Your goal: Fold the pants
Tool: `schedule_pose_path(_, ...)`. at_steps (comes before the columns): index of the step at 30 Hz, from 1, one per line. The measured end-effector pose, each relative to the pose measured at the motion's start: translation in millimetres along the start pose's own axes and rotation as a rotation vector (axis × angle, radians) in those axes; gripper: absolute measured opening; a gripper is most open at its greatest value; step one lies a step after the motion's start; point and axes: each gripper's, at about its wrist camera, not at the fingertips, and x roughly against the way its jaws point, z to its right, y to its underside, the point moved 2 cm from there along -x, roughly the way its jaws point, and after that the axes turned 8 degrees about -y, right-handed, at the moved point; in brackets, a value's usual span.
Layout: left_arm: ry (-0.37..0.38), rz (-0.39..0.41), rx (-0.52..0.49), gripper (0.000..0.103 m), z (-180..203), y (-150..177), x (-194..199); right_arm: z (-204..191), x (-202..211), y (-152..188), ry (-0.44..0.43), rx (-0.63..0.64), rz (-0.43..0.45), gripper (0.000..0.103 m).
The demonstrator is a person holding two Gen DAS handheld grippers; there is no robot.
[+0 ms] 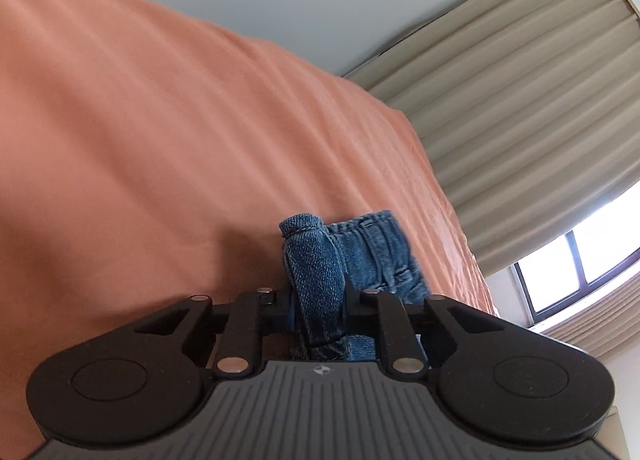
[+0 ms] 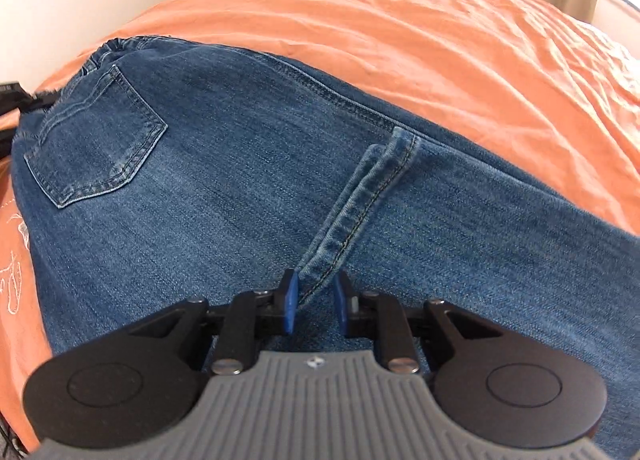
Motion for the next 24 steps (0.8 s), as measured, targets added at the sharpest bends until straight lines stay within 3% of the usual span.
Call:
schedule_pose_path(5, 0.055, 0.056, -0.071, 0.018, 56.4, 0.1, 30.4, 7.7, 39.9, 12.7, 0.011, -0.067, 0.102, 0.016)
schedule_pose_path(12, 0.134, 0.168, -0.347, 0.018, 180.3, 37.7, 83.7, 51.7, 122.1, 52.6, 0.031, -0.21, 0.226, 0.016)
schedule_pose_path(15, 0.176, 0.219, -0.494, 0.018, 240.2, 76.7, 103.5, 70.9, 153.3, 82.6, 0.033, -0.269, 0.288, 0.017)
schedule_pose_path(19, 0.15, 0.266, -0.719, 0.018, 313.2, 145.0, 113.5, 97.6, 180.2, 126.2, 0.025, -0.377, 0.377, 0.018)
schedule_pose_path(24, 0.119, 0.245, -0.938, 0.018, 373.2, 243.2, 86.5, 127.5, 192.5, 161.3, -0.018, -0.481, 0.426, 0.018)
